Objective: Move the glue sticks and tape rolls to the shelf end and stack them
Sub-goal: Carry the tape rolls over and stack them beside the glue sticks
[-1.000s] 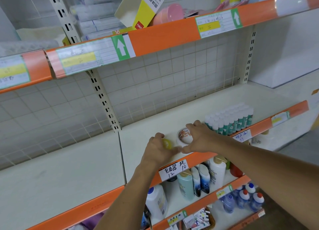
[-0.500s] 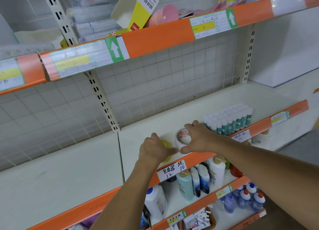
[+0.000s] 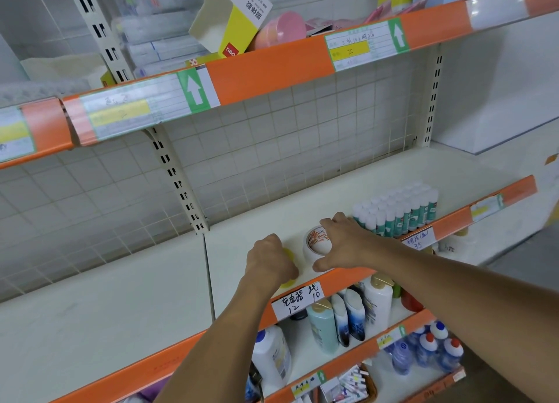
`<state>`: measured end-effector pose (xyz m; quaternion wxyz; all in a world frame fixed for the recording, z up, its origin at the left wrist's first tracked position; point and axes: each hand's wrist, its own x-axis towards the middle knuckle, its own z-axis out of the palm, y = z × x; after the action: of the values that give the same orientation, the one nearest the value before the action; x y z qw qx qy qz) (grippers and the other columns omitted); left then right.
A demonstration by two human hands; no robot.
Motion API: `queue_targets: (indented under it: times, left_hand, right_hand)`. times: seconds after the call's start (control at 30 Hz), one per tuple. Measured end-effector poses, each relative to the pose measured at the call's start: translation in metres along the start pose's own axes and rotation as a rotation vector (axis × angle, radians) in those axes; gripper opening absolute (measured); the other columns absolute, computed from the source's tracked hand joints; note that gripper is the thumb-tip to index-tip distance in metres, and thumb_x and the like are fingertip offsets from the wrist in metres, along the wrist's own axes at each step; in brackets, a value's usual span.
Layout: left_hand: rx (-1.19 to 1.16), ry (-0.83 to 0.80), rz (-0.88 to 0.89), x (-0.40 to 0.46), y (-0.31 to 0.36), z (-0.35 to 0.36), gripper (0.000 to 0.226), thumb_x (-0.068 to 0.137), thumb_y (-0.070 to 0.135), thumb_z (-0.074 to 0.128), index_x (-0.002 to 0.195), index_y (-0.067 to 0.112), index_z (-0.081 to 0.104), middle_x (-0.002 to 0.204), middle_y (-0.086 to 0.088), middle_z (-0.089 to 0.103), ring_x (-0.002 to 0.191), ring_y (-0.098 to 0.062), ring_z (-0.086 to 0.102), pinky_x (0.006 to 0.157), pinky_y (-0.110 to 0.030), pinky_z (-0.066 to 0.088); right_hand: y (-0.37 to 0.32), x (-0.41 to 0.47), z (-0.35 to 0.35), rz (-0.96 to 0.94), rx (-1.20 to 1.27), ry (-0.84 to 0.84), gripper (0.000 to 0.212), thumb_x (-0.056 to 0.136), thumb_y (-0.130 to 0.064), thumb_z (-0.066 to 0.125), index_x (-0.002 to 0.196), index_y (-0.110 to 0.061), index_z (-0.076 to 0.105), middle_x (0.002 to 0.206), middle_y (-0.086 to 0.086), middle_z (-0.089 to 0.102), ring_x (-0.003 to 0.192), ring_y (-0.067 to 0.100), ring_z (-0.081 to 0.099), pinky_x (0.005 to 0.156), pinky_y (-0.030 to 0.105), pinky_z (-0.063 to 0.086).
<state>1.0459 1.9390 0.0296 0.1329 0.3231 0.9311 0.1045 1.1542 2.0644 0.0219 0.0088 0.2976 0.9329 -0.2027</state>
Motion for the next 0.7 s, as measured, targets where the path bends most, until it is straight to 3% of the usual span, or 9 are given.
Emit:
queue_targets:
  times: [0.47,0.7]
  left_hand:
    - [0.026,-0.019,0.054,-0.0012,-0.0035,0.0023,0.063,0.073,0.033,0.085,0.123,0.015,0.051,0.120,-0.005,0.059,0.107,-0.022,0.058,0.087,-0.029,0.050]
    - [-0.006,-0.020,0.057,0.0011,-0.0044,0.0072,0.054,0.080,0.020,0.077,0.126,0.015,0.048,0.123,-0.005,0.057,0.107,-0.021,0.057,0.077,-0.026,0.044]
  right_hand:
    - [-0.0023,0.0004,-0.0009,0.001,-0.029,0.008,0.097,0.072,-0.055,0.078,0.146,-0.014,0.032,0.135,0.007,0.037,0.127,0.026,0.038,0.096,0.037,0.044]
    - [-0.0020,-0.0004,0.0006,0.004,-0.026,0.011,0.098,0.072,-0.055,0.078,0.147,-0.013,0.031,0.139,0.008,0.035,0.130,0.026,0.036,0.097,0.038,0.043]
